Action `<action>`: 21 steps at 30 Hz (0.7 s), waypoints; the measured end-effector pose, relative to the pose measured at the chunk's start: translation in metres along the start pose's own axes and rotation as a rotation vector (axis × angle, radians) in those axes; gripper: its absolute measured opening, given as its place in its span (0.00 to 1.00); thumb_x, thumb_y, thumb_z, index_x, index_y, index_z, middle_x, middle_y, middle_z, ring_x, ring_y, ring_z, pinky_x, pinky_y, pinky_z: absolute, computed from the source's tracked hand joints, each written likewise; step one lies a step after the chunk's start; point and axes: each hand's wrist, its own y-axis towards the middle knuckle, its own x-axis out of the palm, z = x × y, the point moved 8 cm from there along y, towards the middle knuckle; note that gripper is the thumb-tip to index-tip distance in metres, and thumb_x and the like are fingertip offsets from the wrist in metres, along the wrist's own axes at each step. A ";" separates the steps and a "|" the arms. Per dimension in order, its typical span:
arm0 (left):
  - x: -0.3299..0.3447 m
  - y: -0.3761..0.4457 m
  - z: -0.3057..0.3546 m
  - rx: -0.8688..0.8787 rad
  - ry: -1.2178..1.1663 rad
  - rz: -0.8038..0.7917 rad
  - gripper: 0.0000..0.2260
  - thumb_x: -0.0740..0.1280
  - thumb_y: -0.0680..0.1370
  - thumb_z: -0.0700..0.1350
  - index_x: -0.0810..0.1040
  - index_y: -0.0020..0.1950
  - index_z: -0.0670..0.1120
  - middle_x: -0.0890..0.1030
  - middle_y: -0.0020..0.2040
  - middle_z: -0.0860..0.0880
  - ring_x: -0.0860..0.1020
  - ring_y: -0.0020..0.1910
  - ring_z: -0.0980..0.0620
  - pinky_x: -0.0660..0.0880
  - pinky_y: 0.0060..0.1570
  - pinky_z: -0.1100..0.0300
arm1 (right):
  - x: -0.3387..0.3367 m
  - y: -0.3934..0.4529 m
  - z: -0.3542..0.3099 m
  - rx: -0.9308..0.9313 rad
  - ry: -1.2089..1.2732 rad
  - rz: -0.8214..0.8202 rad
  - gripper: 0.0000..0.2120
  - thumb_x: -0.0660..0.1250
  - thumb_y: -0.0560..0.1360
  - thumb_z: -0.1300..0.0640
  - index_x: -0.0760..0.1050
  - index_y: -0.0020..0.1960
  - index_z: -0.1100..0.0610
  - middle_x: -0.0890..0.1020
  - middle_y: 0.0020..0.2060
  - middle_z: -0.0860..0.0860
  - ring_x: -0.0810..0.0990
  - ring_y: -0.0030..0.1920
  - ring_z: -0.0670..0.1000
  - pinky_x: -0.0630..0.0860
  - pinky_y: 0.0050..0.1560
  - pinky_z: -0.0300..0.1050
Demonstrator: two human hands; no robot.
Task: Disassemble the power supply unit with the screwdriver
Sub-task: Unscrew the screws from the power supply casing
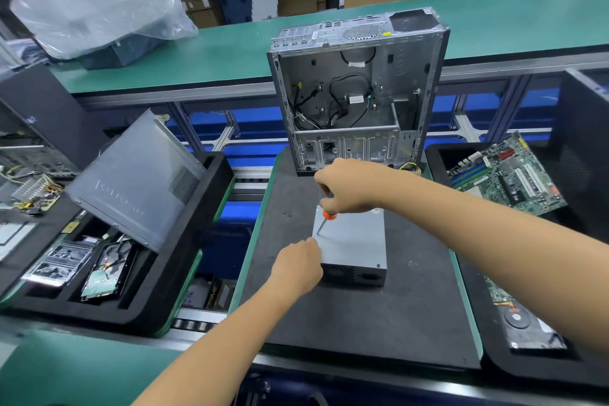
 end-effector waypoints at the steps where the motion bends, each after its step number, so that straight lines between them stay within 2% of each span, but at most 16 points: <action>1: -0.001 0.003 -0.004 -0.019 -0.067 0.011 0.05 0.55 0.78 0.37 0.69 0.46 0.42 0.75 0.43 0.44 0.72 0.39 0.44 0.65 0.37 0.55 | 0.004 0.000 0.002 0.009 -0.017 -0.054 0.12 0.66 0.73 0.50 0.74 0.47 0.59 0.81 0.39 0.55 0.78 0.41 0.55 0.72 0.33 0.45; 3: -0.005 0.010 -0.024 -0.127 -0.338 0.033 0.08 0.56 0.81 0.44 0.69 0.45 0.42 0.74 0.43 0.44 0.74 0.42 0.41 0.67 0.38 0.55 | 0.015 -0.002 0.006 0.034 -0.061 -0.195 0.12 0.66 0.73 0.50 0.74 0.41 0.60 0.81 0.26 0.52 0.81 0.33 0.51 0.74 0.32 0.43; 5: -0.007 0.019 -0.046 -0.216 -0.549 0.073 0.10 0.60 0.81 0.45 0.68 0.41 0.43 0.76 0.46 0.42 0.74 0.43 0.43 0.69 0.39 0.55 | 0.028 -0.005 0.010 0.070 -0.075 -0.308 0.15 0.65 0.75 0.52 0.70 0.34 0.60 0.73 0.16 0.49 0.79 0.21 0.49 0.74 0.30 0.43; 7: -0.010 0.028 -0.068 -0.265 -0.667 0.124 0.11 0.62 0.79 0.41 0.69 0.37 0.46 0.78 0.46 0.45 0.75 0.43 0.45 0.70 0.39 0.57 | 0.033 -0.004 0.011 0.092 -0.059 -0.318 0.16 0.62 0.77 0.51 0.68 0.34 0.59 0.73 0.17 0.50 0.78 0.20 0.49 0.72 0.31 0.43; 11: -0.005 0.035 -0.104 -0.349 -0.827 0.168 0.10 0.63 0.76 0.37 0.74 0.36 0.48 0.80 0.36 0.49 0.80 0.40 0.46 0.75 0.37 0.58 | 0.027 0.013 0.012 0.122 0.049 -0.204 0.20 0.58 0.79 0.50 0.66 0.32 0.59 0.75 0.21 0.53 0.77 0.24 0.53 0.70 0.31 0.42; 14: 0.003 0.037 -0.121 -0.390 -0.902 0.196 0.10 0.65 0.75 0.36 0.75 0.38 0.50 0.81 0.39 0.47 0.81 0.42 0.47 0.79 0.45 0.56 | 0.025 0.031 0.010 0.137 0.120 -0.152 0.20 0.56 0.80 0.52 0.66 0.32 0.59 0.75 0.21 0.54 0.77 0.24 0.54 0.68 0.29 0.40; 18: 0.012 0.049 -0.136 -0.397 -0.907 0.230 0.11 0.66 0.75 0.35 0.77 0.36 0.49 0.82 0.35 0.48 0.80 0.36 0.51 0.79 0.44 0.58 | 0.033 0.052 0.003 0.165 0.118 -0.170 0.16 0.56 0.79 0.53 0.69 0.37 0.60 0.75 0.22 0.54 0.78 0.26 0.54 0.63 0.26 0.38; 21: 0.012 0.063 -0.143 -0.387 -0.894 0.226 0.10 0.66 0.75 0.35 0.78 0.36 0.47 0.81 0.35 0.49 0.79 0.37 0.51 0.77 0.43 0.59 | 0.039 0.067 0.004 0.178 0.136 -0.181 0.16 0.56 0.79 0.53 0.68 0.36 0.60 0.74 0.22 0.53 0.79 0.27 0.54 0.62 0.26 0.38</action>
